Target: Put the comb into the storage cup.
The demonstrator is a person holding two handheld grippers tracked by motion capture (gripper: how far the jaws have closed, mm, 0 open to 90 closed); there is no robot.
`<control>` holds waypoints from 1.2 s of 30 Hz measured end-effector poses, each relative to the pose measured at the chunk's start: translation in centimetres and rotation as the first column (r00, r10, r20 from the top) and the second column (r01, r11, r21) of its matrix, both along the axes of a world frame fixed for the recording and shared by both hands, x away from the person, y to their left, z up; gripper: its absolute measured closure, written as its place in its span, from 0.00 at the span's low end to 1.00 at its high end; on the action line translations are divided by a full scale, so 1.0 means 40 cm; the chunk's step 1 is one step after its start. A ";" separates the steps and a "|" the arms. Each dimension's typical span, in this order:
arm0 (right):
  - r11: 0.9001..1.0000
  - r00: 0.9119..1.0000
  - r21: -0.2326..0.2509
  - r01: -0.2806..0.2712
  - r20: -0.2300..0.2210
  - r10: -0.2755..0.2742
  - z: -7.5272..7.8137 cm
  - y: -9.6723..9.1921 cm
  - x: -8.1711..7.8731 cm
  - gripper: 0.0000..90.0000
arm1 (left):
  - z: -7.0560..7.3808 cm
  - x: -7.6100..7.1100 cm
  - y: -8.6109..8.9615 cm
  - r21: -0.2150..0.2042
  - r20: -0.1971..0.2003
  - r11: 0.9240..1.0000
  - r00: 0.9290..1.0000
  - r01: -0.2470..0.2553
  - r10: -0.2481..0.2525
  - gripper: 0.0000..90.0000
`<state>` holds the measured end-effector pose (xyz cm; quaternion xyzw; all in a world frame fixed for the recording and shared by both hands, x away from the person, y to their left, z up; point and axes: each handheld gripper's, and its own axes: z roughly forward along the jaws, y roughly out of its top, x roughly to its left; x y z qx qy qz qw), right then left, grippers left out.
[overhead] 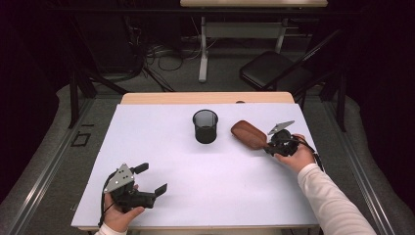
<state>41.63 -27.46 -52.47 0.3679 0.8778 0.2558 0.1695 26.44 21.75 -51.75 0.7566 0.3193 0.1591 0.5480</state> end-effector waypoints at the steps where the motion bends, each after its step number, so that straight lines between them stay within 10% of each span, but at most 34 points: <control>1: 1.000 1.000 -0.004 0.001 -0.002 -0.001 0.001 0.000 -0.001 0.80 | 0.000 0.000 0.000 0.000 0.000 1.000 1.000 0.000 0.000 0.01; 36: 0.987 0.994 0.163 0.013 0.101 -0.030 0.077 -0.011 -0.061 0.80 | 0.000 -0.001 -0.003 0.004 -0.002 1.000 1.000 -0.003 0.003 0.01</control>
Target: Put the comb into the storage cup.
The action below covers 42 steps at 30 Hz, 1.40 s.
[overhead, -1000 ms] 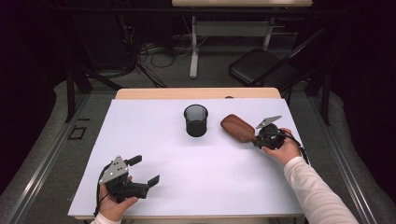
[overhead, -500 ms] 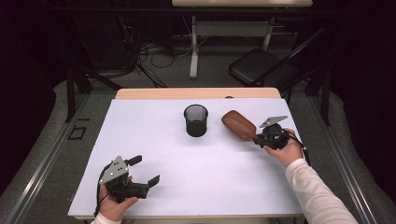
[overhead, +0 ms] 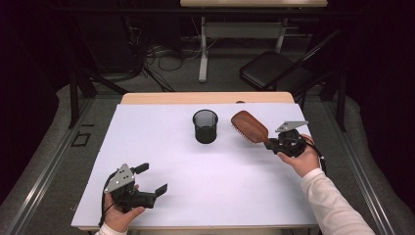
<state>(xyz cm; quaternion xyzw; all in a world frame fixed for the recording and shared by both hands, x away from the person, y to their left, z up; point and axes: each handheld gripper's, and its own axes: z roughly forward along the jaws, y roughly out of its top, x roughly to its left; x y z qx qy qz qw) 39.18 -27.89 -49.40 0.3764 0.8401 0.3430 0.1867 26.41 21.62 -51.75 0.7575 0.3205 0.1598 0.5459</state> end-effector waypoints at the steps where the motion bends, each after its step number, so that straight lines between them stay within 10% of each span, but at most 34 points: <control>1: 1.000 1.000 0.008 -0.001 0.004 0.001 0.003 0.002 -0.003 0.80 | 0.000 0.000 0.000 0.001 0.000 1.000 1.000 0.000 0.000 0.01; 42: 0.984 0.979 0.124 -0.131 0.171 0.109 0.087 0.096 -0.131 0.80 | 0.000 0.000 -0.001 -0.001 0.003 1.000 1.000 0.003 -0.003 0.01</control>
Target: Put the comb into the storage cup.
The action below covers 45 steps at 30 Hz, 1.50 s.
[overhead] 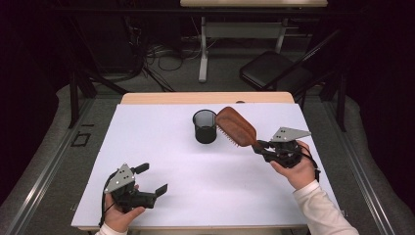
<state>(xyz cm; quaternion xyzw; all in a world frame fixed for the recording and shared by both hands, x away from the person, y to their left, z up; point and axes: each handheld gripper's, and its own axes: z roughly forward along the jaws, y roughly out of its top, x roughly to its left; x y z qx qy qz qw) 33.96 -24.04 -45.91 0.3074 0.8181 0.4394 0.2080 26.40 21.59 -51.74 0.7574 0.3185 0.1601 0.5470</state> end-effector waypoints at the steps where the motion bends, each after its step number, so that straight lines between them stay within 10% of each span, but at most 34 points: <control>1: 1.000 1.000 0.001 -0.003 0.003 0.003 0.001 0.002 -0.001 0.80 | 0.000 0.000 0.000 0.000 0.001 1.000 1.000 0.000 0.000 0.01; 33: 0.997 0.995 0.058 -0.058 0.087 0.053 0.013 0.108 -0.054 0.80 | 0.006 0.003 0.005 -0.010 0.000 1.000 1.000 -0.011 0.011 0.01; 45: 0.993 0.992 0.090 -0.071 0.109 0.061 0.009 0.126 -0.071 0.80 | 0.069 0.026 -0.015 -0.037 -0.013 0.999 1.000 -0.008 0.007 0.01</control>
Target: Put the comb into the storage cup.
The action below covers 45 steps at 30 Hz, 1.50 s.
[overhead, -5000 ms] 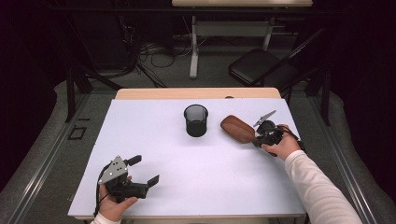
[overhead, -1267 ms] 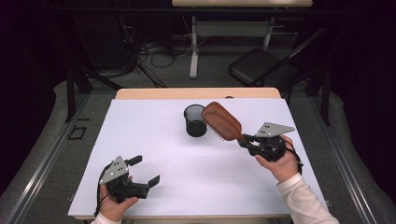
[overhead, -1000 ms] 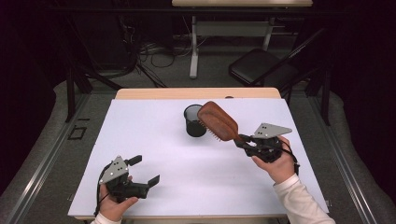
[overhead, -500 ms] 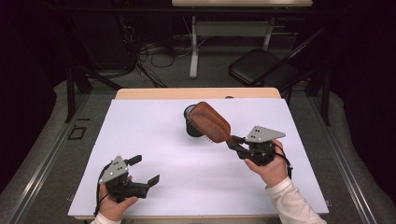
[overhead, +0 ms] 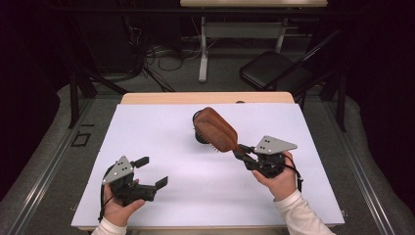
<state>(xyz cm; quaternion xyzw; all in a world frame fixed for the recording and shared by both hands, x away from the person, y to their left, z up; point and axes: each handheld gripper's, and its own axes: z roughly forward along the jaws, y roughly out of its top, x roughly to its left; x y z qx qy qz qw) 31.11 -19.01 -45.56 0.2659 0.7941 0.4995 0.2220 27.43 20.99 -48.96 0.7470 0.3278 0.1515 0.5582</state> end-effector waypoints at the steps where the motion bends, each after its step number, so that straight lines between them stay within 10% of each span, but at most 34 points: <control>1: 1.000 1.000 -0.002 -0.003 0.002 0.003 -0.001 0.002 -0.001 0.80 | 0.005 0.001 -0.002 0.004 0.001 1.000 1.000 0.000 0.000 0.01; 24: 1.000 1.000 0.020 -0.003 0.018 0.002 -0.005 -0.001 -0.014 0.80 | 0.100 0.056 -0.063 -0.005 -0.026 0.999 0.999 0.034 -0.034 0.01; 45: 1.000 0.999 0.013 -0.006 0.035 0.006 -0.014 0.010 -0.023 0.80 | 0.157 0.115 -0.062 -0.110 -0.157 0.994 0.987 0.005 -0.022 0.01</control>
